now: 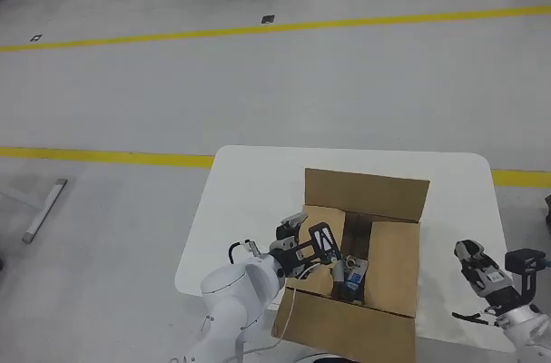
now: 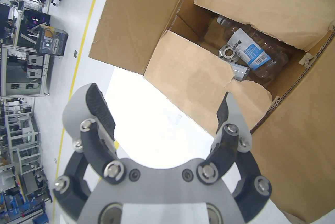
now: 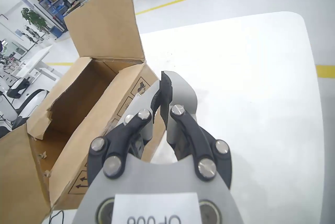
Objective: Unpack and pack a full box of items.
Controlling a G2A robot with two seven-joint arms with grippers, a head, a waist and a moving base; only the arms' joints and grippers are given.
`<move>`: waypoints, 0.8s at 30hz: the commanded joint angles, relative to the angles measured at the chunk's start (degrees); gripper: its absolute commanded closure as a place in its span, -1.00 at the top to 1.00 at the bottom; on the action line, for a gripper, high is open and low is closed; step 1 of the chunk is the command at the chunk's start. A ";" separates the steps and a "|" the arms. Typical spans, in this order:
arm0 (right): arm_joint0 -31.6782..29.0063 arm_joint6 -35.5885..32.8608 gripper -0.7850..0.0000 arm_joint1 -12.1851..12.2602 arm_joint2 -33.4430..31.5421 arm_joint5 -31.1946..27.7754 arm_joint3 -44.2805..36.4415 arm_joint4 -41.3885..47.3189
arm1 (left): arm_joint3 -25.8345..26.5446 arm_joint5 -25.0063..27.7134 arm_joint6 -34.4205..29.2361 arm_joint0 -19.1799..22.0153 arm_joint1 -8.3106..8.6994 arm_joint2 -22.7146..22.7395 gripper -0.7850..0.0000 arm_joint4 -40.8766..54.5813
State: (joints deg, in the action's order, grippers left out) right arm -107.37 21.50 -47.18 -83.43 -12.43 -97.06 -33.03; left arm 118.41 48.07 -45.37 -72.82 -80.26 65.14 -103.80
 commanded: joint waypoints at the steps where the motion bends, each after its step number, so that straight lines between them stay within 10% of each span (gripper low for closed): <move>1: -0.03 0.05 -1.00 0.01 -0.04 0.02 -0.01 -0.02 | 0.00 0.00 0.00 0.00 0.00 0.00 1.00 0.00; 24: 6.60 -2.92 -1.00 -3.79 12.23 10.65 1.48 -13.17 | -7.93 -8.73 1.08 4.37 -0.92 -4.16 1.00 6.37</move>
State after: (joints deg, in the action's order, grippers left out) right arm -100.97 18.50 -50.85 -71.52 -1.72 -95.69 -45.94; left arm 111.54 39.85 -44.32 -68.85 -81.02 61.33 -99.56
